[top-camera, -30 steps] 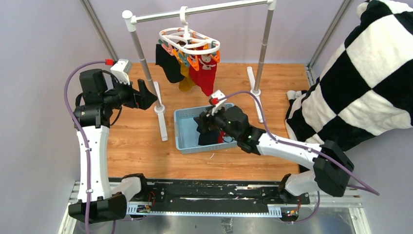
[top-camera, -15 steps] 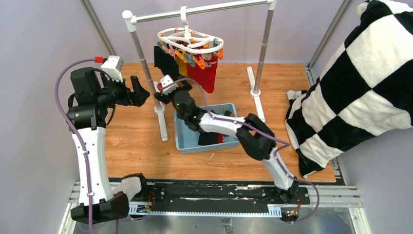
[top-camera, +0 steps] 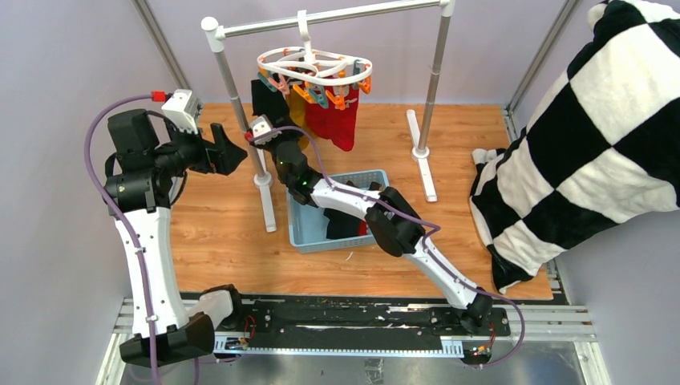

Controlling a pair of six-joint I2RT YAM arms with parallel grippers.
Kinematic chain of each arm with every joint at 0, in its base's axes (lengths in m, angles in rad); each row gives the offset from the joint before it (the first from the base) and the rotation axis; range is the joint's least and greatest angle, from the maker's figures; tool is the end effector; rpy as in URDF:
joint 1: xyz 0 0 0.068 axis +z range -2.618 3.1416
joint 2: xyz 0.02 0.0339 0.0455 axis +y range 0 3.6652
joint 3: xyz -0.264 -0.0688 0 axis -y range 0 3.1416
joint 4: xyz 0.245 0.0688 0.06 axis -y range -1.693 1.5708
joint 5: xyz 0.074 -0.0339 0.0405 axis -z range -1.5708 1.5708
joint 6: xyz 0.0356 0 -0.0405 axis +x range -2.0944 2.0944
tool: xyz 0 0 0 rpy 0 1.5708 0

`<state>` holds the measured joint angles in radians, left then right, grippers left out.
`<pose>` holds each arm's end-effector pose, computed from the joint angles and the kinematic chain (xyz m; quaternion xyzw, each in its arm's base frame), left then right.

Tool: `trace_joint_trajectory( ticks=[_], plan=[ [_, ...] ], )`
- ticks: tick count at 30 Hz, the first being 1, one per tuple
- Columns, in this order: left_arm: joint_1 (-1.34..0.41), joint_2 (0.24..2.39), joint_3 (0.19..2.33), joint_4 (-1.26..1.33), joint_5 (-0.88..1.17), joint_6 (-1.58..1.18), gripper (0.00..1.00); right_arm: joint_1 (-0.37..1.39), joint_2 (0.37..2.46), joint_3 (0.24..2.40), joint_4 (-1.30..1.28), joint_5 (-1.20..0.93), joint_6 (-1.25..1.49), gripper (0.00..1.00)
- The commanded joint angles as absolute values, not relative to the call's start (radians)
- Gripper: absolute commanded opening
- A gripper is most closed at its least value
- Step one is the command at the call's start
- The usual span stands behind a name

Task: Remove the socks clipped to the hanger
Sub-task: Place the sock in the bin, then remove the sock from the hanger.

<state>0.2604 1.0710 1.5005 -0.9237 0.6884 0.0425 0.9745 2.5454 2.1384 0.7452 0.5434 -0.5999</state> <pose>0.1803 0.0246 0.4536 0.0841 0.8222 -0.2136 0.5208 0.3442 0.4743 0.2545 -0.2399 0.5482 -0.0060 0.8012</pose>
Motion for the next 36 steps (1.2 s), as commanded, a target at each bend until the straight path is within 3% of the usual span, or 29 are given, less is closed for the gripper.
trace_joint_trajectory(
  ticks=[1,7,8,25,36],
  plan=[
    [0.275,1.063,1.530,-0.956,0.713,0.061,1.00,0.959,2.552,2.228,0.775,0.500,-0.609,0.59],
    [0.281,1.051,1.529,-0.959,0.721,0.064,1.00,0.967,2.441,2.110,0.823,0.418,-0.598,0.03],
    [0.281,1.048,1.528,-0.960,0.718,0.067,1.00,0.970,2.414,2.076,0.845,0.410,-0.591,0.00],
    [0.283,1.000,1.504,-0.966,0.777,0.080,1.00,1.006,1.765,1.300,0.942,0.111,-0.273,0.00],
    [0.281,0.976,1.461,-0.966,0.855,0.089,0.96,0.981,1.403,0.968,0.875,-0.001,0.037,0.00]
  ],
)
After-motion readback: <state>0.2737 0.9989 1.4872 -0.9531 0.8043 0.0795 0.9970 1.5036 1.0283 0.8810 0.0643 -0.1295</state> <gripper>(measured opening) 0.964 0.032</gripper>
